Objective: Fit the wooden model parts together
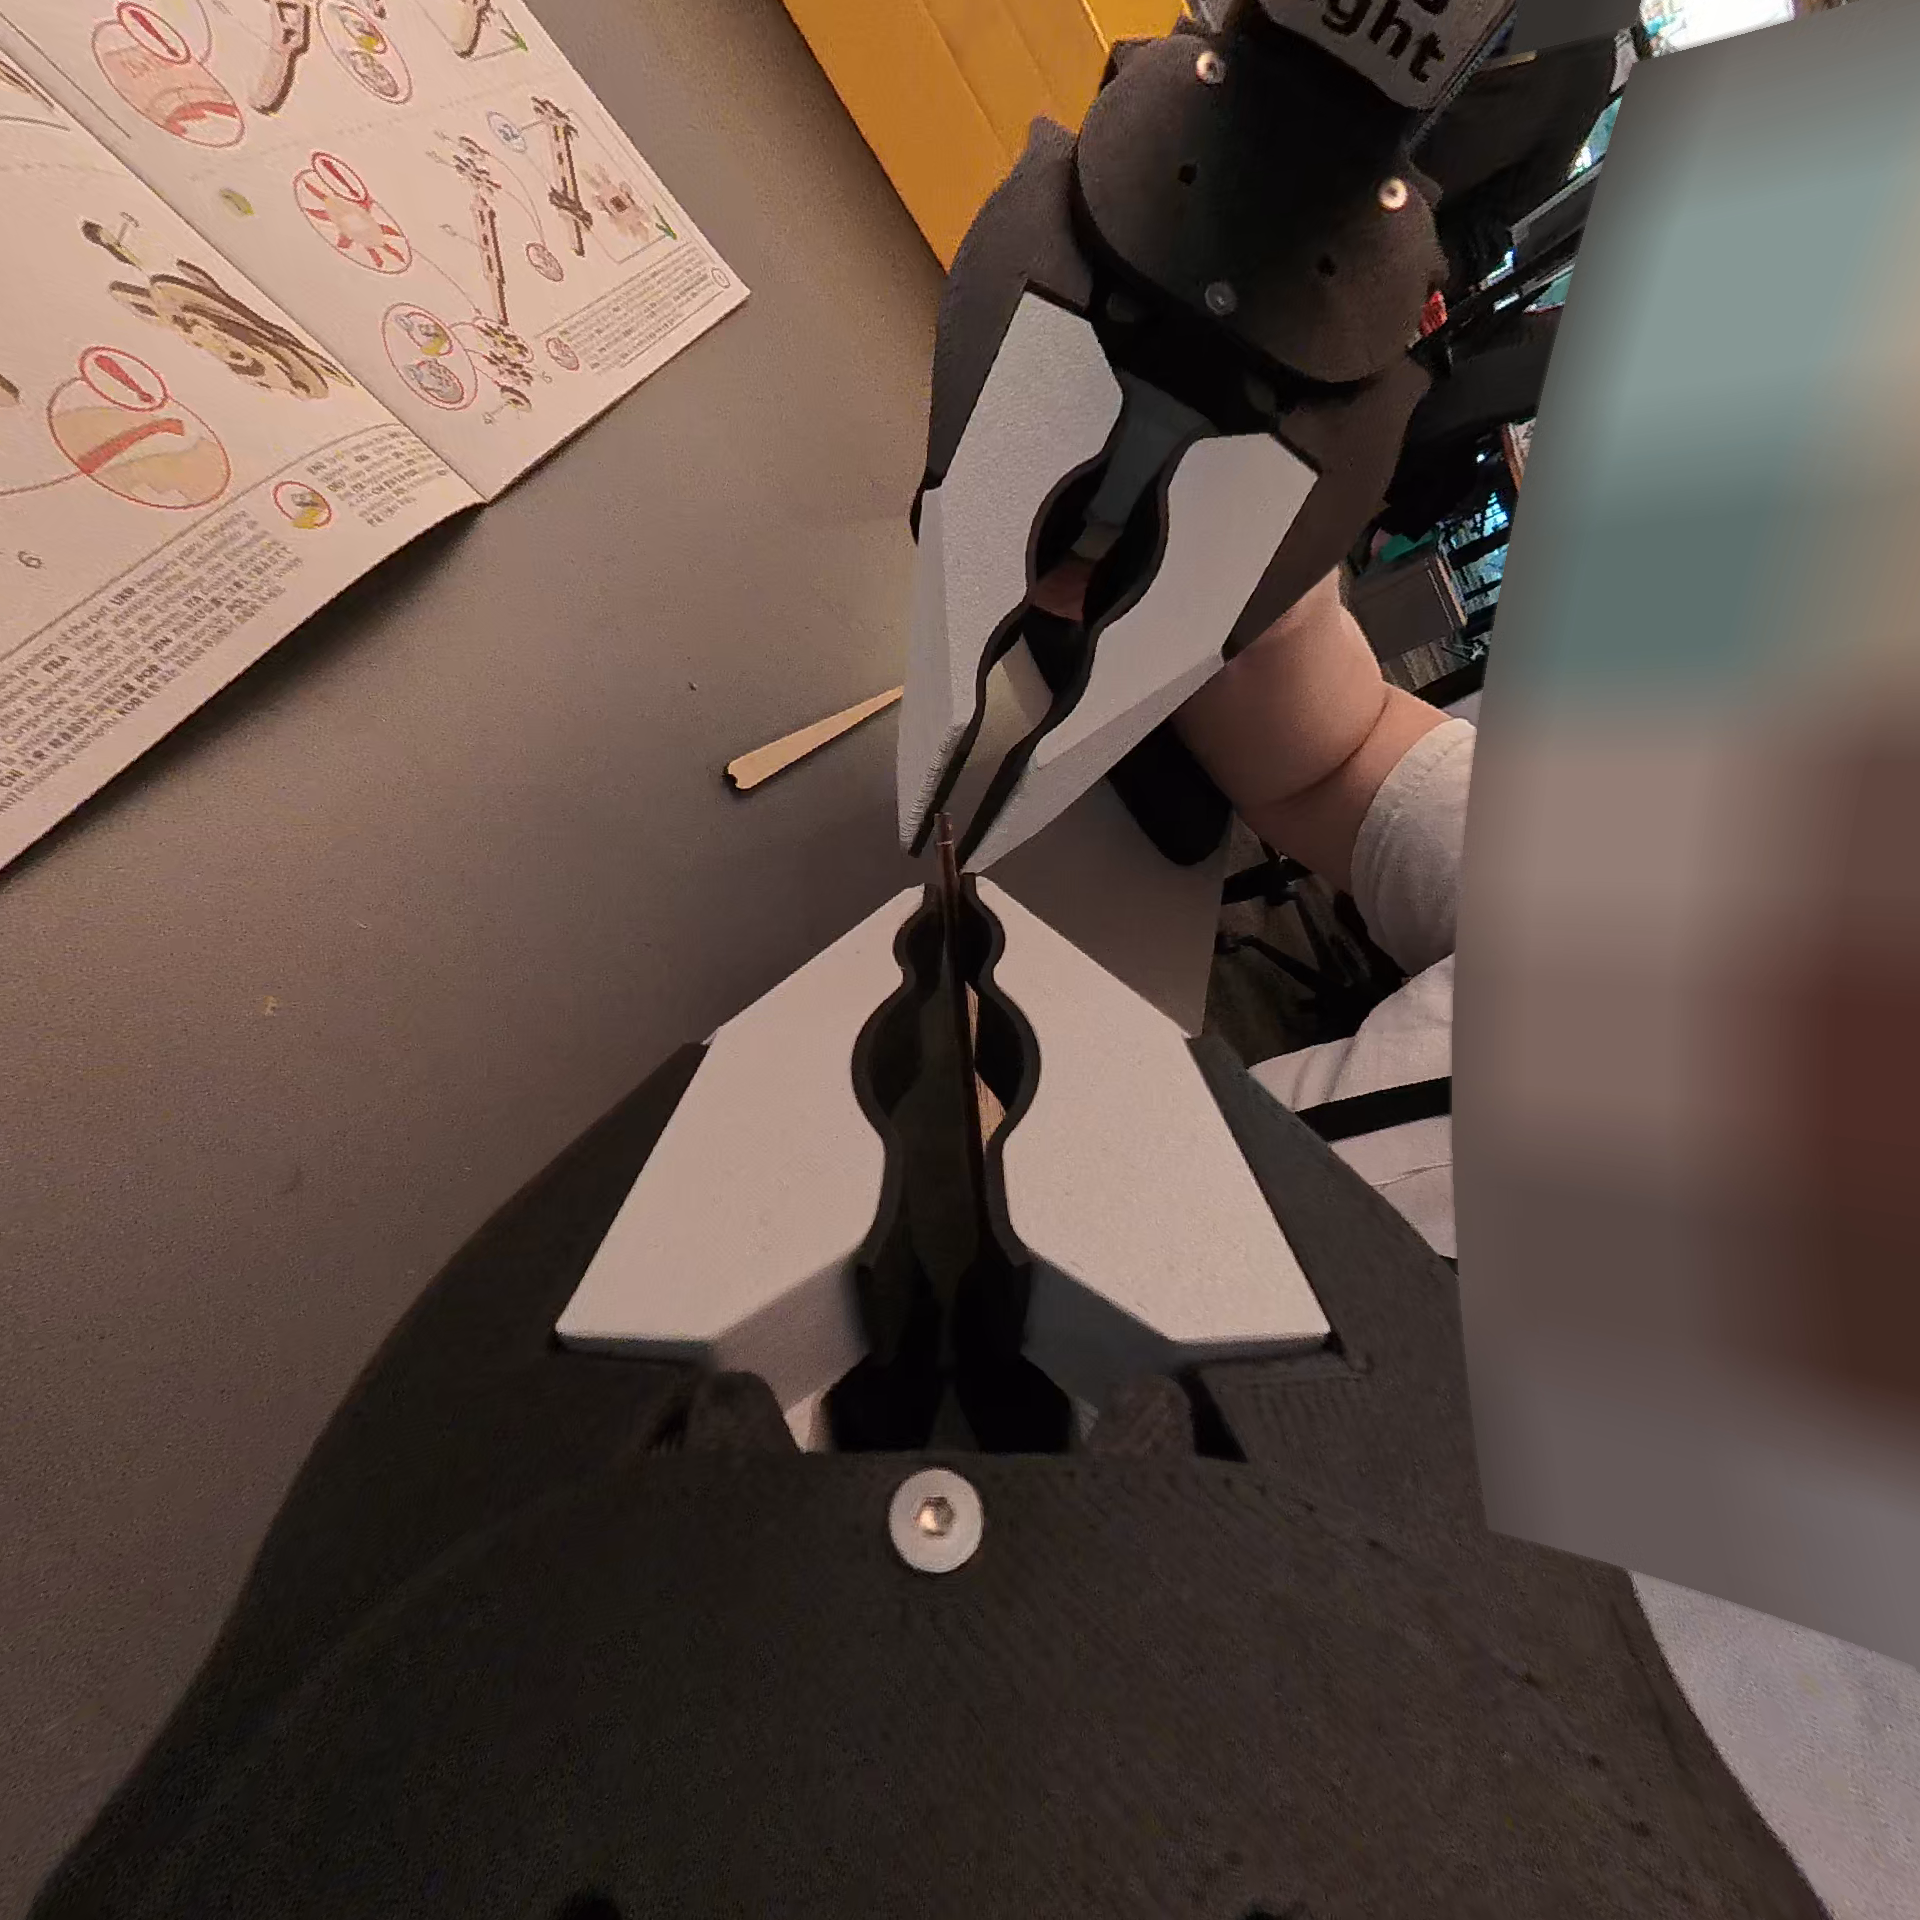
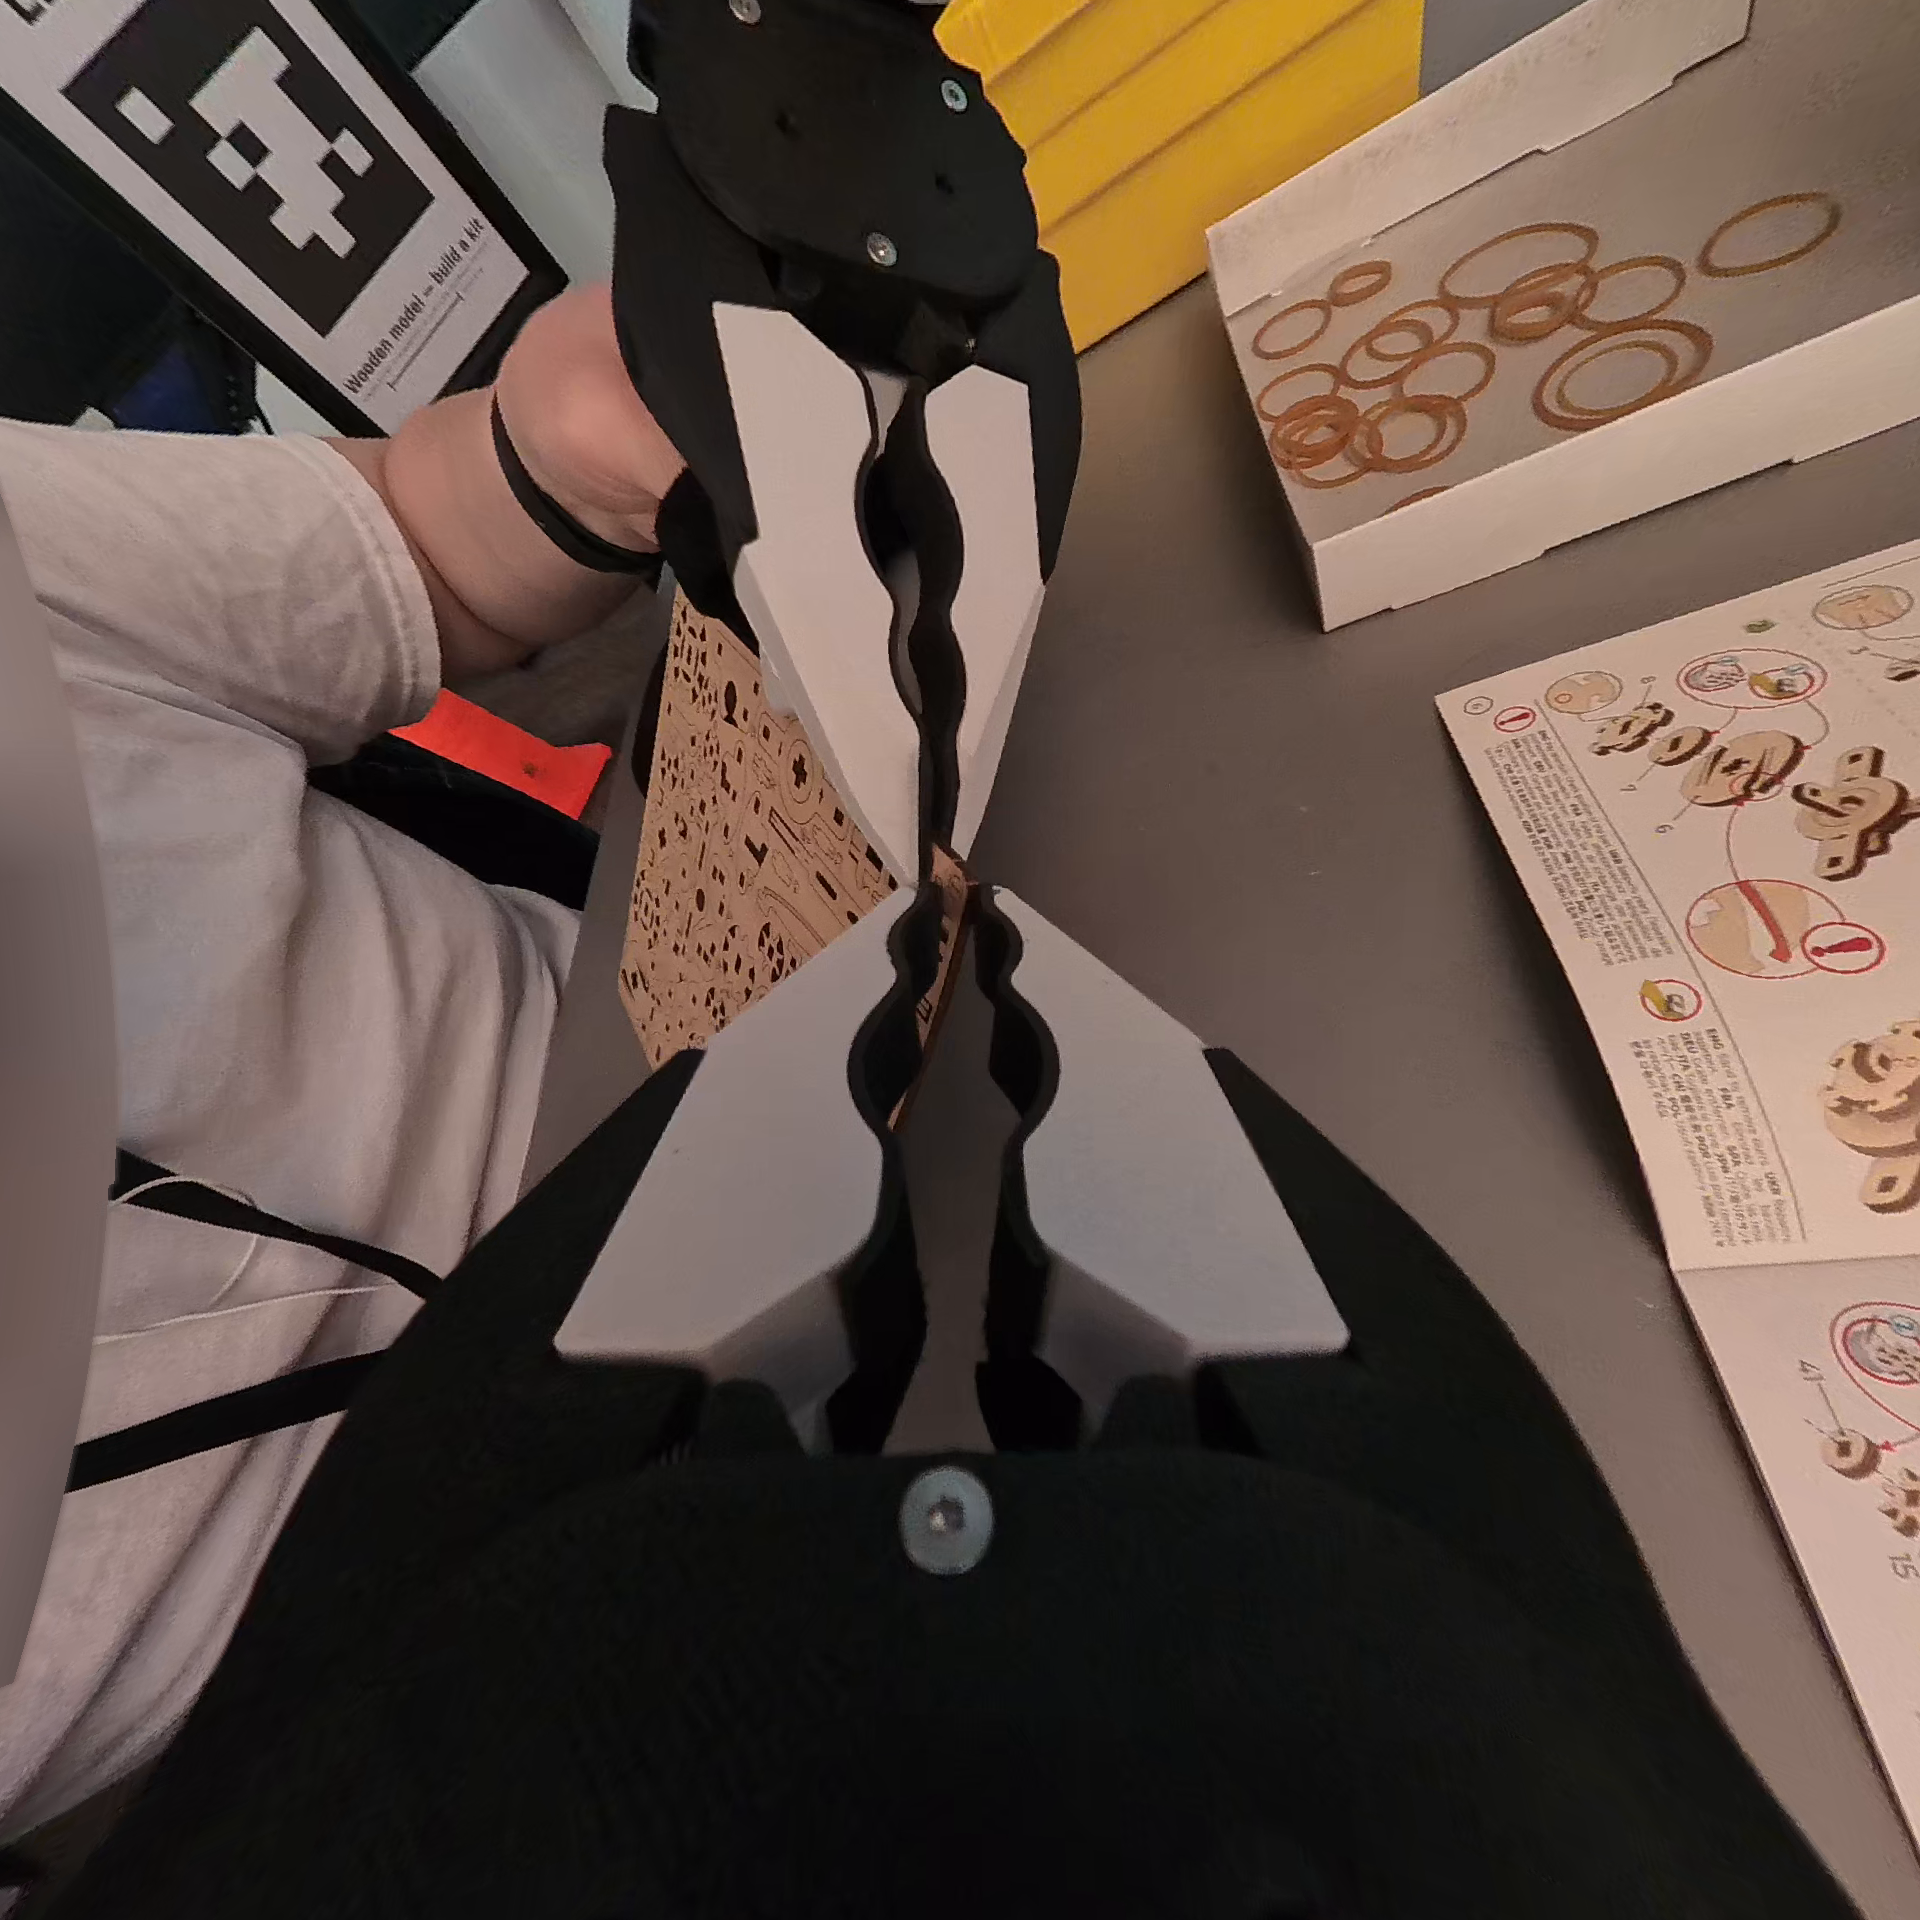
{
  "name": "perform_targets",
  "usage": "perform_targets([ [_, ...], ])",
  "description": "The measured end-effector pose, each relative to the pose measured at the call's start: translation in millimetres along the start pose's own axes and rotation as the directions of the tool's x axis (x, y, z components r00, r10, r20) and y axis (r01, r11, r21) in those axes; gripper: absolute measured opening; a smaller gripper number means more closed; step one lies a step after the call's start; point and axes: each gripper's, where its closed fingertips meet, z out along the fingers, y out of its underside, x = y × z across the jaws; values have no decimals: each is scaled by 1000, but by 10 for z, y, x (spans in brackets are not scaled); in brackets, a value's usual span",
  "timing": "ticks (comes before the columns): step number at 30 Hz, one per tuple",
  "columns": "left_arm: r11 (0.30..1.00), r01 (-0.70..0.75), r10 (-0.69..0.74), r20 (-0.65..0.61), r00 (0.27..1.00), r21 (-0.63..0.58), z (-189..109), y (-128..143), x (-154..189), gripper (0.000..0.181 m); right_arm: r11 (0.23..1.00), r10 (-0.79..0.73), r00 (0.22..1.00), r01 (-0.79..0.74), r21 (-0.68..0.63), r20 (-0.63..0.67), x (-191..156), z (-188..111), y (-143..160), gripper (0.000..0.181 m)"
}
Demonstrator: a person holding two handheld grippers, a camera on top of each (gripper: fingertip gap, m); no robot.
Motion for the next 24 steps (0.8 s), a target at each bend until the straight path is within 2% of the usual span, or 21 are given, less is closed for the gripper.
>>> perform_targets([
  [6,1000,1,-1,13,1000,9,6,-7,-45,0,1000,-8,1000,8,-4,-27,44,8,9,5],
  [11,999,-18,20,-54,998,33,-40,-90,75,0,990,72,980,-93,104,185,-44,-108,-109,4],
  [24,998,-11,15,-62,998,63,-38,-116,67,0,984,129,968,-151,90,215,-62,-66,-71,6],
])
